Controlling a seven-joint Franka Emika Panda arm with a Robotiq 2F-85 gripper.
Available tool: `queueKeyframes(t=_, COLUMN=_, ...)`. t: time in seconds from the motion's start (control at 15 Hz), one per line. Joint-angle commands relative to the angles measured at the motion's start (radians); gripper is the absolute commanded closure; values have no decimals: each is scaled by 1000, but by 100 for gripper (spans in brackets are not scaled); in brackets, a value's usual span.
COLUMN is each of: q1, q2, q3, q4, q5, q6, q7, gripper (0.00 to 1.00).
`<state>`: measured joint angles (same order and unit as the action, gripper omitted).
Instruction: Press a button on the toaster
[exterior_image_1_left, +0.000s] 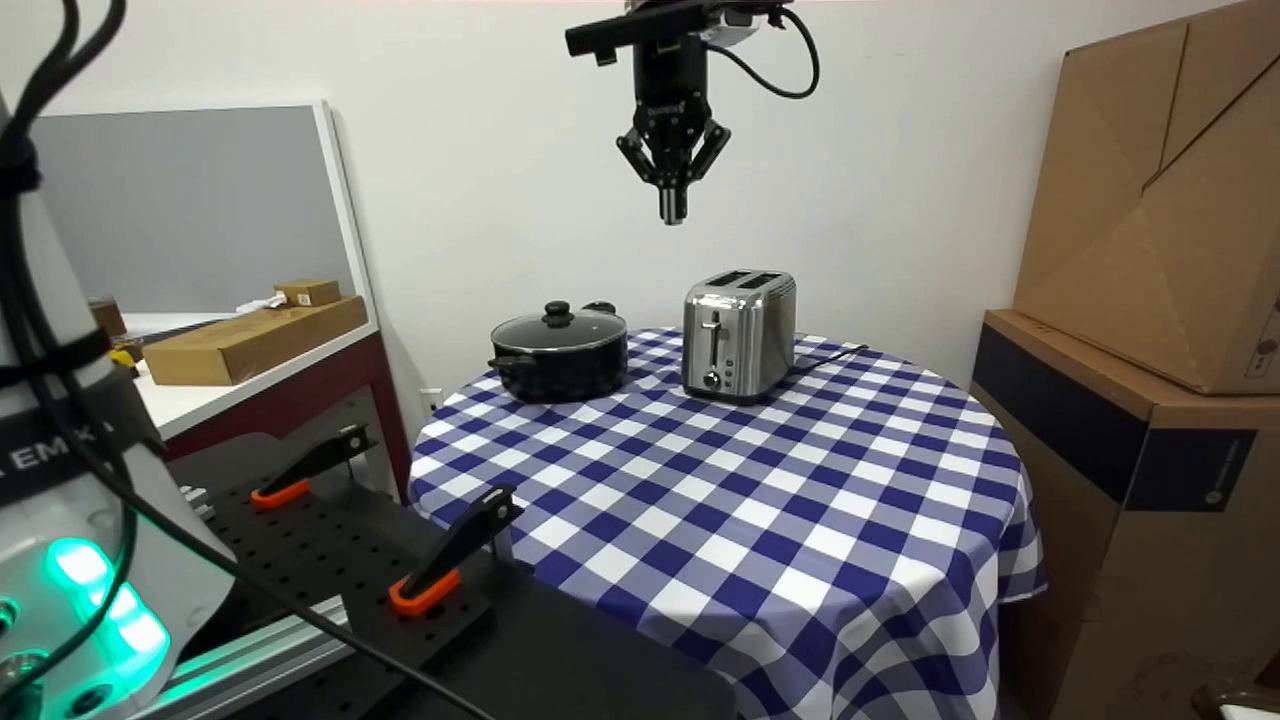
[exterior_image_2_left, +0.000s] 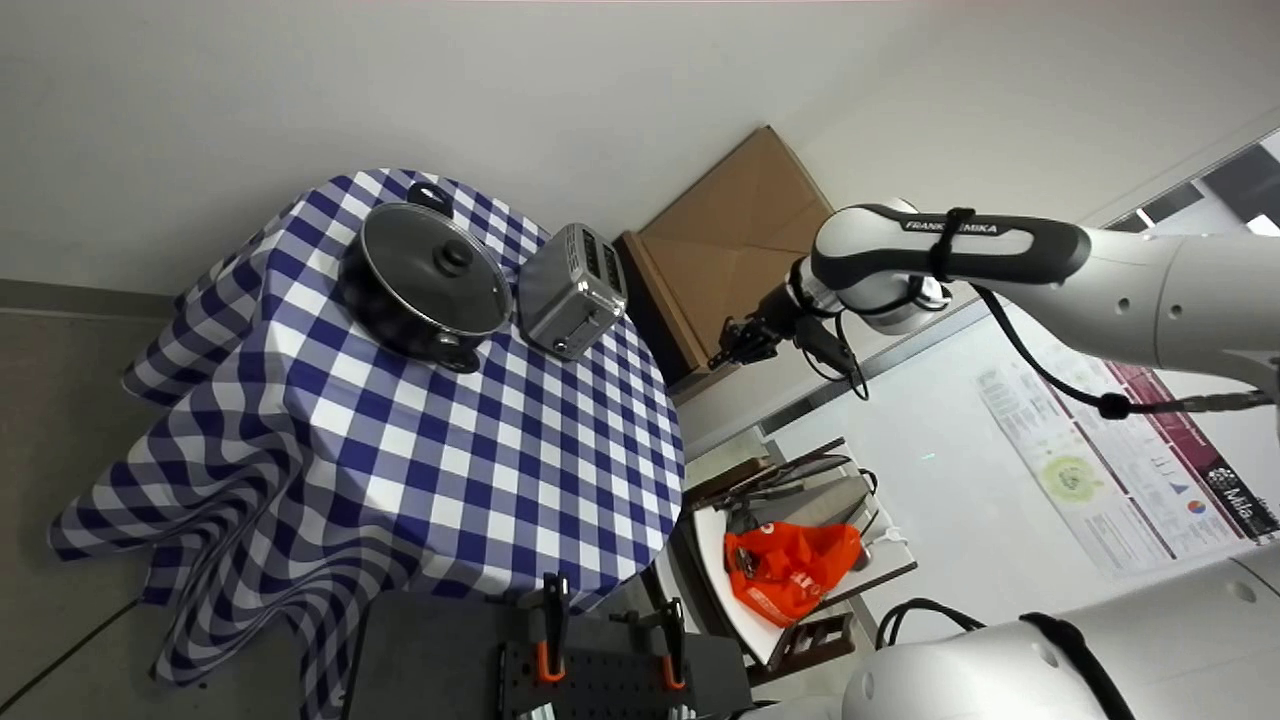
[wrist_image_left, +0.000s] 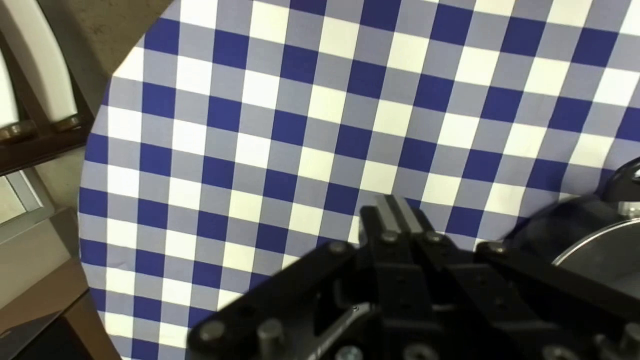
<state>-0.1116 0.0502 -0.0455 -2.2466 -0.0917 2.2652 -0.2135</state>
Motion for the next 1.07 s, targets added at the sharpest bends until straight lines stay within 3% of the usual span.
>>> queueKeyframes(t=0.0, q1=21, q2=-175, q3=-6, q4=-195, q5=-39, q6=49, q7=8, gripper=100)
queueKeyframes(t=0.07, q1=25, q2=-204, q3=-4, q4=-222, q5=-48, q6=25, q7=19, gripper=74)
queueKeyframes(t=0.13, q1=23, q2=-114, q3=-11, q4=-130, q5=-24, q6=17, q7=3, gripper=98)
queueKeyframes(t=0.4, q1=30, q2=-184, q3=-11, q4=-204, q5=-34, q6=17, q7=5, gripper=74)
queueKeyframes(t=1.0, q1=30, q2=-185, q3=-11, q4=-206, q5=-34, q6=17, q7=5, gripper=74)
